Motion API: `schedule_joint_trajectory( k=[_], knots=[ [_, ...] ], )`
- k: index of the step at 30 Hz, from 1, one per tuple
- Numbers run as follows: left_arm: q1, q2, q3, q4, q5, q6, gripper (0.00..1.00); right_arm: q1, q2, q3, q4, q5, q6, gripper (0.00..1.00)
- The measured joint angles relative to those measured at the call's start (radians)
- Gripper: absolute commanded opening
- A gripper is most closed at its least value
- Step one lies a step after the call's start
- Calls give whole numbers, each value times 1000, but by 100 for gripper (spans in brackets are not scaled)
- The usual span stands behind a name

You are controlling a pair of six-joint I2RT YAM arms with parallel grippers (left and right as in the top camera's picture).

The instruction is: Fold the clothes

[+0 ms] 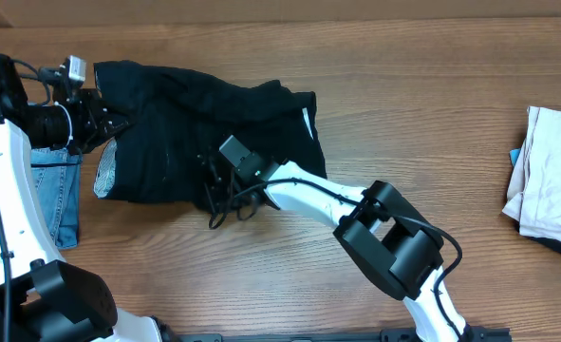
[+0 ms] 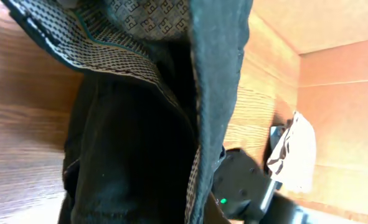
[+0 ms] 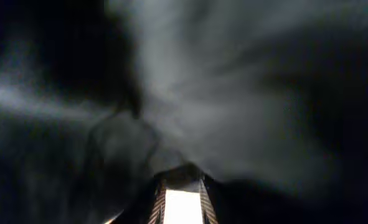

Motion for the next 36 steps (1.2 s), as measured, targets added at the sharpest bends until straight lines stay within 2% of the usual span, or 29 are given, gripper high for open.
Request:
schedule_joint_trajectory(
  k=[3, 7, 11, 15, 22, 31, 36],
  knots=[
    [0, 0, 0, 5, -37, -2, 4, -63, -51, 58, -254, 110, -34, 23],
    [0, 0, 0, 29, -56, -14, 4, -266, -239, 130, -446, 285, -76, 22],
    [-2, 0, 0, 61, -65, -44, 4, -495, -254, 145, -513, 301, -169, 21],
    [-54, 0, 1, 124, -126, -104, 4, -583, -131, 136, -519, 287, -225, 21],
    [-225, 0, 1, 241, -249, -206, 4, -541, -37, 132, -517, 202, -243, 22],
    [-279, 0, 1, 299, -301, -289, 4, -497, 34, 132, -473, 150, -188, 21],
    [-383, 0, 1, 323, -333, -307, 4, -492, 43, 134, -449, 106, -172, 21]
  ],
)
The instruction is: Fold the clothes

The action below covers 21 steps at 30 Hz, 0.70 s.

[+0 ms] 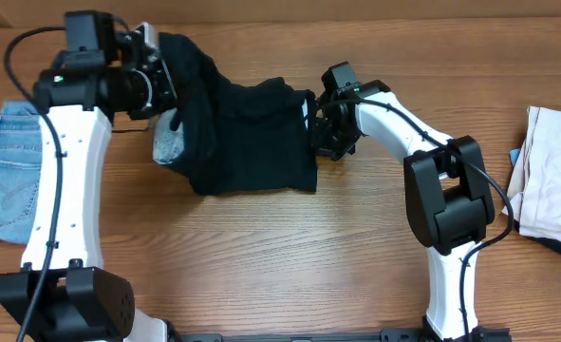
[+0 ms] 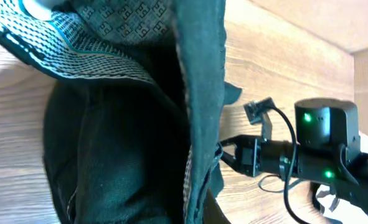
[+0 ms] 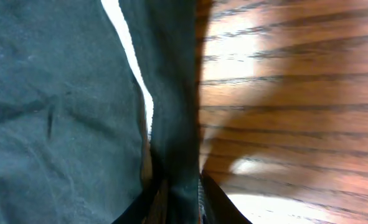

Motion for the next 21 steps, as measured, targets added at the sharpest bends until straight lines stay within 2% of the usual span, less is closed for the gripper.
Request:
schedule_joint_trajectory(
  k=[2, 3, 4, 6, 8, 13, 16, 19, 21],
  knots=[
    [-49, 2, 0, 19, -21, -5, 4, 6, 1, 0, 2, -3, 0, 21],
    [-74, 6, 0, 27, -27, -12, 9, 8, 1, 0, 4, -3, 1, 21],
    [-89, 11, 1, 37, -30, -19, 18, 10, 1, 0, 5, -3, 0, 21],
    [-156, 57, 9, 84, -40, -47, 56, 12, 2, 0, 6, -6, 1, 21],
    [-225, 115, 10, 114, -40, -70, 69, 12, 2, 1, 7, -10, 1, 21],
    [-320, 196, 10, 142, -30, -69, 66, 13, 3, 3, -2, -11, 0, 23],
    [-276, 169, 16, 114, -30, -44, 65, -6, 4, 26, -111, 28, 0, 25],
    [-182, 108, 24, 61, -35, -8, 63, -114, 3, 83, -246, 156, -6, 29],
    [-109, 72, 34, 3, -68, 24, 78, -204, -20, 150, -334, 186, -50, 36]
  ],
)
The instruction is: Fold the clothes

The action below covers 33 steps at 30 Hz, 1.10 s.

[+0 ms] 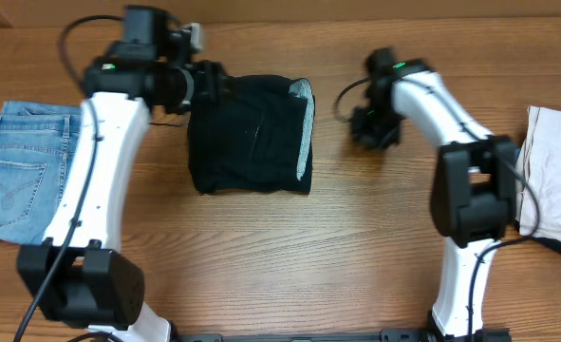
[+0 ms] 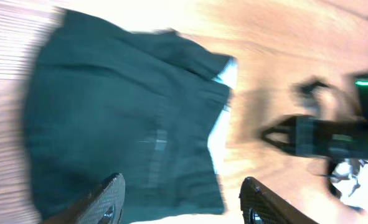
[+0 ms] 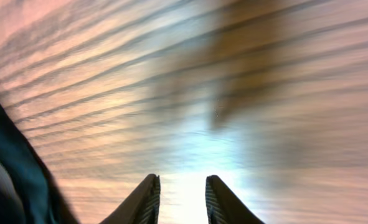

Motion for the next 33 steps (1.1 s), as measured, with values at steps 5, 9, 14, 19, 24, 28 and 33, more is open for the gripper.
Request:
schedule_joint_trajectory(
  k=[5, 9, 14, 19, 24, 28, 33],
  knots=[
    [40, 6, 4, -80, -128, 65, 100, -37, -153, 100, -117, -26, -93, 55],
    [72, 97, 4, -77, -177, 86, 99, -19, -169, 103, -155, -61, -124, 54],
    [146, 297, 4, -51, -77, 136, 97, -5, -169, 103, -172, -167, -229, 75],
    [169, 333, 4, -63, 50, 196, 97, 51, -169, 30, -53, -263, -209, 100],
    [178, 333, 4, -97, 69, 225, 97, 97, -167, -154, 174, -355, -184, 100],
    [196, 333, 4, -117, 73, 239, 97, 134, -130, -249, 337, -380, -113, 100],
    [198, 333, 4, -130, 73, 240, 97, 193, -66, -294, 493, -426, -27, 100]
  ],
)
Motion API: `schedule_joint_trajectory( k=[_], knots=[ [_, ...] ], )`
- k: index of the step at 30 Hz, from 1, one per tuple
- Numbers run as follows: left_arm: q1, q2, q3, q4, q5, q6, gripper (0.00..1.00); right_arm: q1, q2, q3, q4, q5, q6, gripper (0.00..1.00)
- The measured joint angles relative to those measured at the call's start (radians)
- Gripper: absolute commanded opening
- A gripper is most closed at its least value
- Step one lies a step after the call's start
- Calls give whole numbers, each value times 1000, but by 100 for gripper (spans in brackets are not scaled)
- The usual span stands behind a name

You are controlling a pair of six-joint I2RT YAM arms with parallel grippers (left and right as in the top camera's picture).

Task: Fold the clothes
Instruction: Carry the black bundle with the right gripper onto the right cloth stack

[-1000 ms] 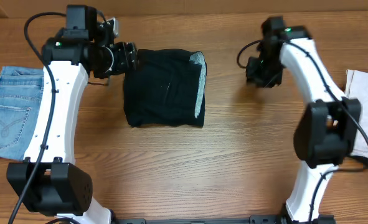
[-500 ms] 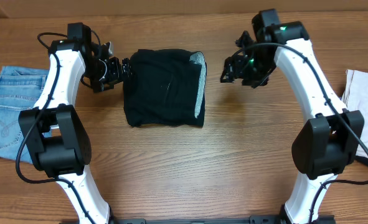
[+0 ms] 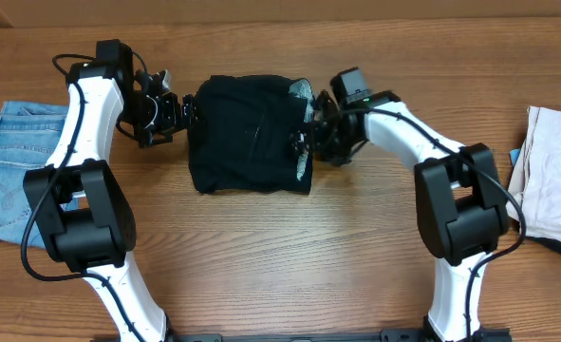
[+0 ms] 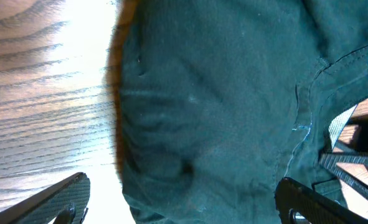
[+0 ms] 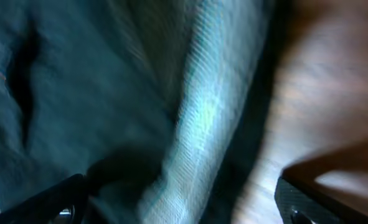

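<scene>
A black garment lies folded into a rough square on the table, with a strip of light patterned lining showing along its right edge. My left gripper sits at the garment's left edge, open, its fingers spread wide over the black cloth. At the right edge my right gripper is open too, its fingers either side of the lining strip. Whether either touches the cloth cannot be told.
Folded blue jeans lie at the table's left edge. A pile of pale clothes over something dark sits at the right edge. The wooden table stretches in front of the garment.
My left gripper has moved from above the garment's top left corner to its left edge. The right gripper, then off to the right over bare wood, is now at the garment's right edge.
The black garment lay spread and rumpled, my left gripper shut on its left corner and my right on its lower edge. Then the left part was lifted over towards the right. Then it lay folded square with both grippers off it; now both stand open at its sides.
</scene>
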Motion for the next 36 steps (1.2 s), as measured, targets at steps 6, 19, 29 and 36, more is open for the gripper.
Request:
schedule_joint_trajectory(
  k=[6, 19, 29, 36],
  knots=[
    [0, 0, 0, -22, 0, 0, 97, 69, 47, 5, 165, -115, 71, 44],
    [0, 0, 0, -63, 3, 26, 89, 53, 102, 0, 178, -145, 154, 4],
    [0, 0, 0, -69, 3, 26, 88, -261, -110, 322, -406, 229, 3, 4],
    [0, 0, 0, -103, 3, 26, 88, -529, -142, 762, -640, 611, -73, 4]
  ],
)
